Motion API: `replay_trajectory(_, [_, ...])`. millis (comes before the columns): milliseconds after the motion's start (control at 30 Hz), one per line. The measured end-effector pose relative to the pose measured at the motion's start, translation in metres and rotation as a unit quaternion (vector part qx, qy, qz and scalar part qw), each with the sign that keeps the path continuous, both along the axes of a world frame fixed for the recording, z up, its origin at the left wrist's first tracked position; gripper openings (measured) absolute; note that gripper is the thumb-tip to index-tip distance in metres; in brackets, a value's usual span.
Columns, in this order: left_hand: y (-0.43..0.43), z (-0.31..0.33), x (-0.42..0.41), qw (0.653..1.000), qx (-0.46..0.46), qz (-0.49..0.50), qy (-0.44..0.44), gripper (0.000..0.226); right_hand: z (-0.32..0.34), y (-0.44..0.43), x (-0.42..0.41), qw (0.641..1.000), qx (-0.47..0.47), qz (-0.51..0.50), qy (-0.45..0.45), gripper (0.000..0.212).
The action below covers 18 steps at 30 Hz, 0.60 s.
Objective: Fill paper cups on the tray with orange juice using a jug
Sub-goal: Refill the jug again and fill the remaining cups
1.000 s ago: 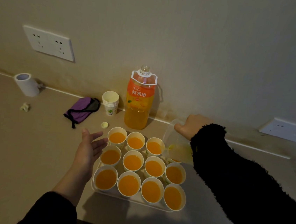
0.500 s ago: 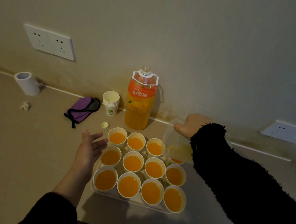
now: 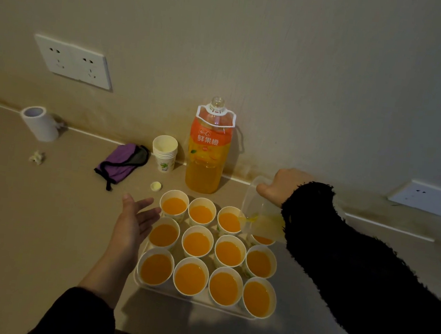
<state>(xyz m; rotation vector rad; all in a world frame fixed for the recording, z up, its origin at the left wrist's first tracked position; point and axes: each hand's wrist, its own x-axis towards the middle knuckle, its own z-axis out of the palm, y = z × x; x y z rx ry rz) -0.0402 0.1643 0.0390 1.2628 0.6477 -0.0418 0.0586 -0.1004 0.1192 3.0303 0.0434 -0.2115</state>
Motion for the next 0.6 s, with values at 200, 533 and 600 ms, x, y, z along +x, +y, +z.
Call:
replay_trajectory(200, [0.0011, 0.0001, -0.0011, 1.000, 0.000, 0.002, 0.000, 0.067, 0.0020, 0.0024, -0.0006, 1.000, -0.004, -0.003, 0.009, 0.051])
replay_trajectory(533, [0.0030, -0.0002, -0.0004, 1.000, -0.003, 0.003, -0.004, 0.067, 0.0041, 0.0069, -0.0016, 1.000, -0.005, -0.011, 0.018, 0.050])
replay_trajectory(600, [0.0034, -0.0002, -0.0003, 1.000, -0.003, 0.002, -0.003, 0.067, 0.0038, 0.0070, -0.0015, 1.000, -0.007, -0.010, 0.017, 0.051])
